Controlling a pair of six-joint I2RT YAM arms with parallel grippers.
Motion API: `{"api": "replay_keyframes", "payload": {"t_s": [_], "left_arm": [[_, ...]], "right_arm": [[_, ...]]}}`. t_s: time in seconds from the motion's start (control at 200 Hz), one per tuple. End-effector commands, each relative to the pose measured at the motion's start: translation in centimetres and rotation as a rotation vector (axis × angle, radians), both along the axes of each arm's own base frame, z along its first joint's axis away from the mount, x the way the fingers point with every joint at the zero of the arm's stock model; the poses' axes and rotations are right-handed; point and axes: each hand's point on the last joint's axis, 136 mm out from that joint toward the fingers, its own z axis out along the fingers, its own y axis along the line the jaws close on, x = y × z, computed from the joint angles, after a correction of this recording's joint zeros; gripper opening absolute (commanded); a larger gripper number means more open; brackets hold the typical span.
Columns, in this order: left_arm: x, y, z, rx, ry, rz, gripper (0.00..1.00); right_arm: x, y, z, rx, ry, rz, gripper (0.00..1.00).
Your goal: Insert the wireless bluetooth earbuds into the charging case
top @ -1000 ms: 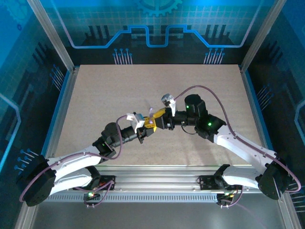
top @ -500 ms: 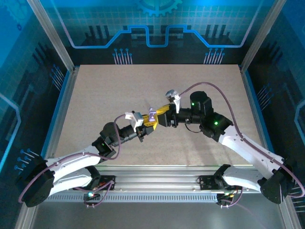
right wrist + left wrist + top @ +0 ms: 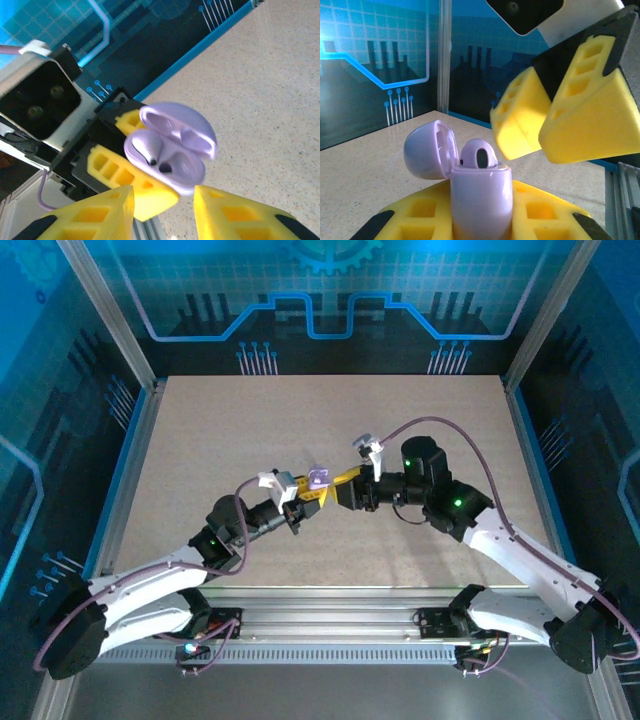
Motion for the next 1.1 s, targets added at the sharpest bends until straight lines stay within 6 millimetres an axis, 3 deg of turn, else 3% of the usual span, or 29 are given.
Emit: {"api": "replay_keyframes", "payload": {"t_s": [0.0, 0.275, 0.4, 0.725, 0.93, 1.096], "left_arm": [[0.5, 1.0, 0.0, 0.005, 0.010, 0.059, 0.18], [2.1, 4.3, -0.6, -0.011, 0.072, 0.159, 0.18], [2.9, 6.2, -0.8, -0.028, 0.103, 0.216, 0.18], [3.6, 9.8, -2.7, -0.046, 0.208, 0.345, 0.18], [3.9, 11.0, -3.0, -0.011, 0.200, 0.401, 0.18], [3.7, 11.3, -3.8, 0.020, 0.214, 0.407, 0.18]], "right_arm": [[0.5, -0.9, -0.6, -0.029, 0.030, -0.053, 0.36], [2.9, -1.1, -1.0, -0.068, 0.093, -0.100, 0.35], [4.1, -0.7, -2.7, -0.149, 0.159, -0.115, 0.34], [9.4, -1.1, -10.0, -0.436, 0.416, -0.312, 0.32], [11.7, 0.4, -15.2, -0.568, 0.592, -0.403, 0.32], [14.3, 2.0, -17.9, -0.667, 0.629, -0.480, 0.31]]}}
